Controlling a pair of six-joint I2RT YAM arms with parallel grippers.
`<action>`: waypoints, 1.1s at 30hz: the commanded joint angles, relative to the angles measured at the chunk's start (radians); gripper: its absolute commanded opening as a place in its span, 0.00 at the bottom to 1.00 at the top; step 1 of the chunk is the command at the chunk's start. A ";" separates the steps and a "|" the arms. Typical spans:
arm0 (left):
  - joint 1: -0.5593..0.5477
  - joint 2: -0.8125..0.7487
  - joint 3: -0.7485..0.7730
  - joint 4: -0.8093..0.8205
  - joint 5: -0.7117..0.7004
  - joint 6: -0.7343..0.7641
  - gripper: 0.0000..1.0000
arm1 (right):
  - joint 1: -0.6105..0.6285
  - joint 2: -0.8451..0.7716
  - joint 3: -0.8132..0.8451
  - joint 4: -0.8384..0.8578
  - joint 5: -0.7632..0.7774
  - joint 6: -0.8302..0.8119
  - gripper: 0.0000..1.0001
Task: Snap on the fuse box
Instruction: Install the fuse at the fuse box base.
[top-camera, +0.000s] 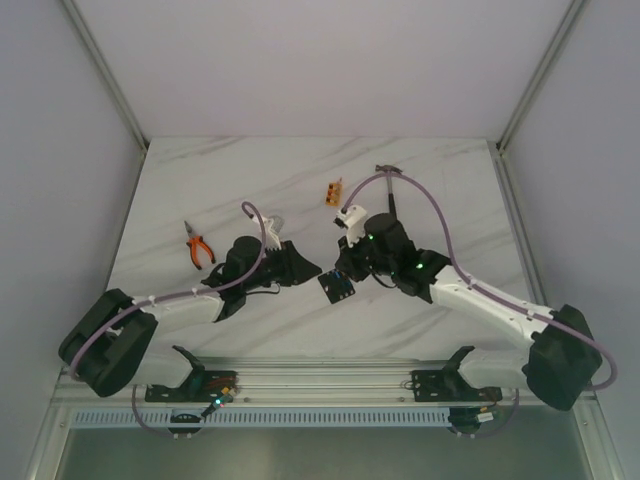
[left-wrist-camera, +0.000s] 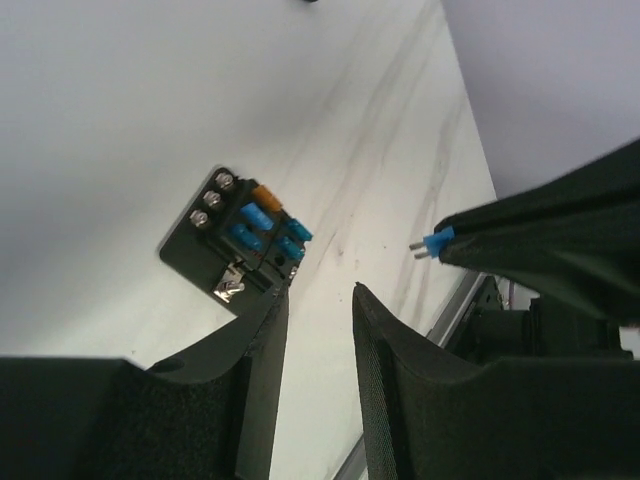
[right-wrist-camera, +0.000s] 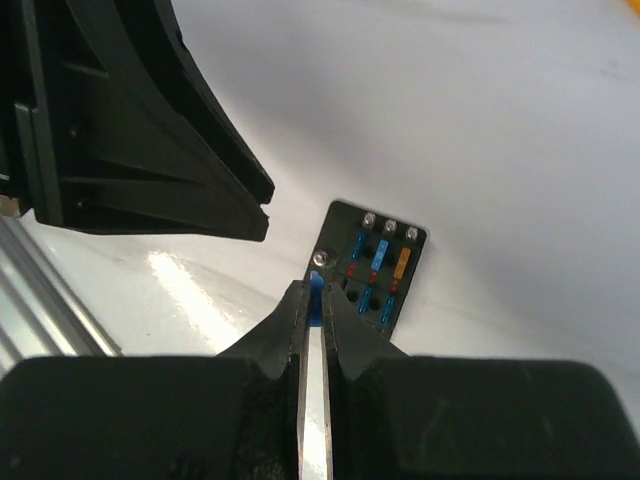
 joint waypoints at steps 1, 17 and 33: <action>0.003 0.065 -0.011 0.013 -0.043 -0.098 0.41 | 0.065 0.047 -0.029 -0.002 0.217 0.053 0.00; -0.005 0.308 0.016 0.086 0.027 -0.211 0.36 | 0.161 0.212 -0.035 0.037 0.350 0.085 0.00; -0.016 0.394 0.072 0.115 0.047 -0.259 0.38 | 0.168 0.273 -0.034 0.051 0.372 0.085 0.00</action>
